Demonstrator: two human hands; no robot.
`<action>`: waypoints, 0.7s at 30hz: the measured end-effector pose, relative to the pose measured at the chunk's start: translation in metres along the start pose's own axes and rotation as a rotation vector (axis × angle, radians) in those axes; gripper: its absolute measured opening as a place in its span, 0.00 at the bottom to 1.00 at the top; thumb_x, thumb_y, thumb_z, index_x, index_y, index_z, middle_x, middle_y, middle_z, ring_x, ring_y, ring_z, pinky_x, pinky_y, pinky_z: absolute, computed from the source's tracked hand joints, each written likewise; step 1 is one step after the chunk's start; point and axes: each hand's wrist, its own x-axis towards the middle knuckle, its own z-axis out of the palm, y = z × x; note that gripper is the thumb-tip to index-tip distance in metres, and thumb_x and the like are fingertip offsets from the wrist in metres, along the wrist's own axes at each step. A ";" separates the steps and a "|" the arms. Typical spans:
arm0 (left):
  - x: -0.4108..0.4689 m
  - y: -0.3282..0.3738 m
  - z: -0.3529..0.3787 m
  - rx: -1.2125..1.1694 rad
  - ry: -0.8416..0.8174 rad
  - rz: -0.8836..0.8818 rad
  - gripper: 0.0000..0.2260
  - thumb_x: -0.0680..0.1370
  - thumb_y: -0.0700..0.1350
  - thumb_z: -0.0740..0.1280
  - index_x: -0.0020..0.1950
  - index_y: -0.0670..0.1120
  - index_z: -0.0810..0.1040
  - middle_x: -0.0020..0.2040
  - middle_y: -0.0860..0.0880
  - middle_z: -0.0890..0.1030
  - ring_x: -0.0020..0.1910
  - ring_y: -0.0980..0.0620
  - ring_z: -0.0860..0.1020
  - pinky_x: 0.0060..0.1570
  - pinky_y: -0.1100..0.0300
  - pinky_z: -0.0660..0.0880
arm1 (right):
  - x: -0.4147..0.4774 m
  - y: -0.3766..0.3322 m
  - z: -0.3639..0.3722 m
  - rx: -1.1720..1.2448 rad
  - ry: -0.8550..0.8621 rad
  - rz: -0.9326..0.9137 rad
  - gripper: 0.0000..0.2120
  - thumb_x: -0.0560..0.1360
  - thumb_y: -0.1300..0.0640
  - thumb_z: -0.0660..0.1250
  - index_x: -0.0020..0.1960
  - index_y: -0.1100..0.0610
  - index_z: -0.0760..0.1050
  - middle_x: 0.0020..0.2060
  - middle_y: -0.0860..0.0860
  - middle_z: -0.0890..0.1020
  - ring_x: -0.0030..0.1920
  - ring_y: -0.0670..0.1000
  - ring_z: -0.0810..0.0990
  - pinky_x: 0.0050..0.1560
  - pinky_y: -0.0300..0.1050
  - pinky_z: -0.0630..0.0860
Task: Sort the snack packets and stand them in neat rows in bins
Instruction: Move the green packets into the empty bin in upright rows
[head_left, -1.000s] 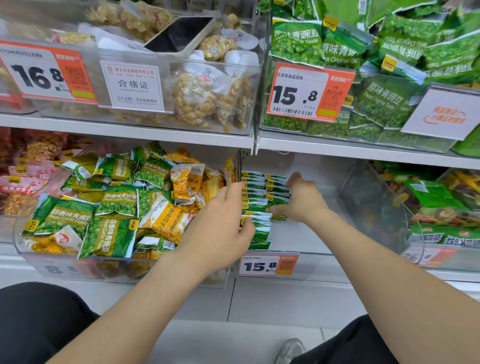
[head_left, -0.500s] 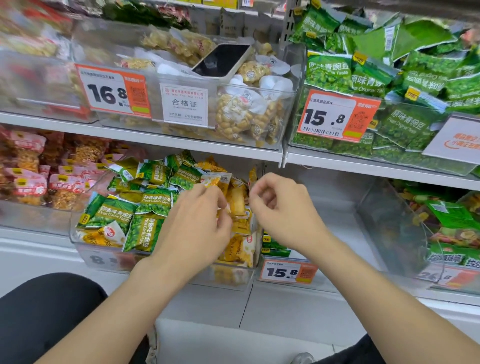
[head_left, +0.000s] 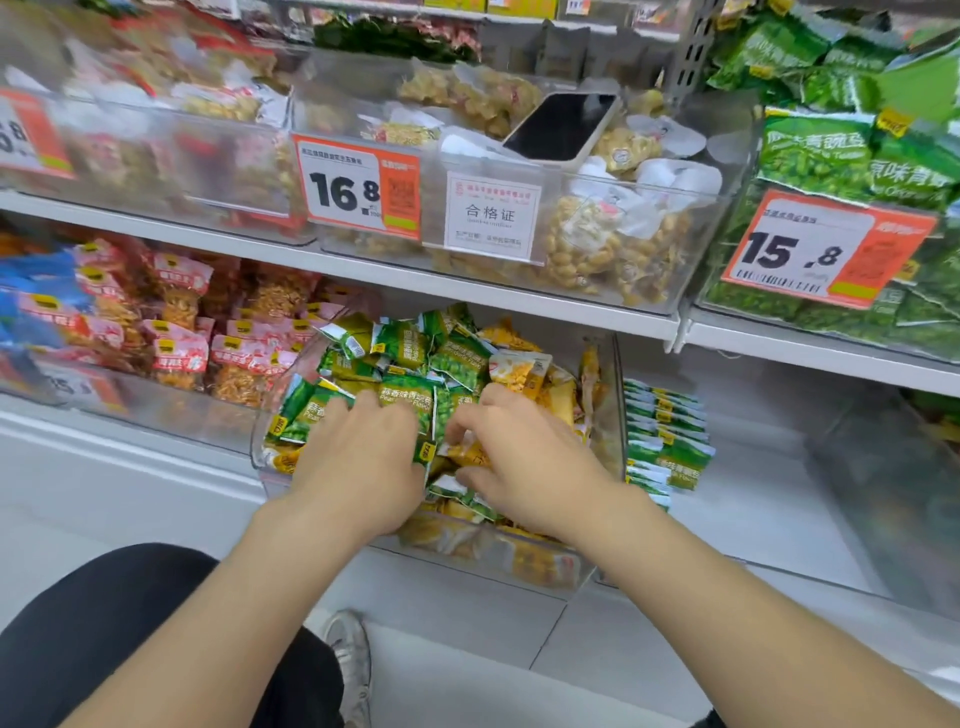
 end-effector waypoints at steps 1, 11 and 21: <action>0.002 -0.003 0.001 -0.019 0.010 0.014 0.19 0.78 0.55 0.72 0.65 0.49 0.78 0.62 0.44 0.77 0.61 0.40 0.75 0.61 0.47 0.75 | 0.001 0.001 0.000 -0.053 0.007 0.038 0.14 0.78 0.52 0.74 0.61 0.46 0.77 0.52 0.47 0.72 0.56 0.53 0.76 0.45 0.48 0.69; 0.006 0.002 0.004 -0.322 0.111 0.026 0.15 0.81 0.51 0.73 0.64 0.46 0.78 0.61 0.44 0.70 0.58 0.38 0.77 0.60 0.42 0.76 | -0.006 -0.002 -0.011 -0.090 -0.008 0.235 0.20 0.72 0.63 0.70 0.62 0.55 0.71 0.58 0.54 0.73 0.61 0.59 0.72 0.60 0.55 0.75; 0.001 0.010 -0.009 -0.468 0.270 -0.017 0.19 0.83 0.54 0.68 0.71 0.50 0.70 0.47 0.47 0.82 0.53 0.39 0.80 0.41 0.51 0.71 | 0.019 0.004 0.015 0.006 -0.027 0.129 0.31 0.84 0.51 0.65 0.83 0.51 0.56 0.67 0.52 0.77 0.67 0.60 0.70 0.64 0.60 0.66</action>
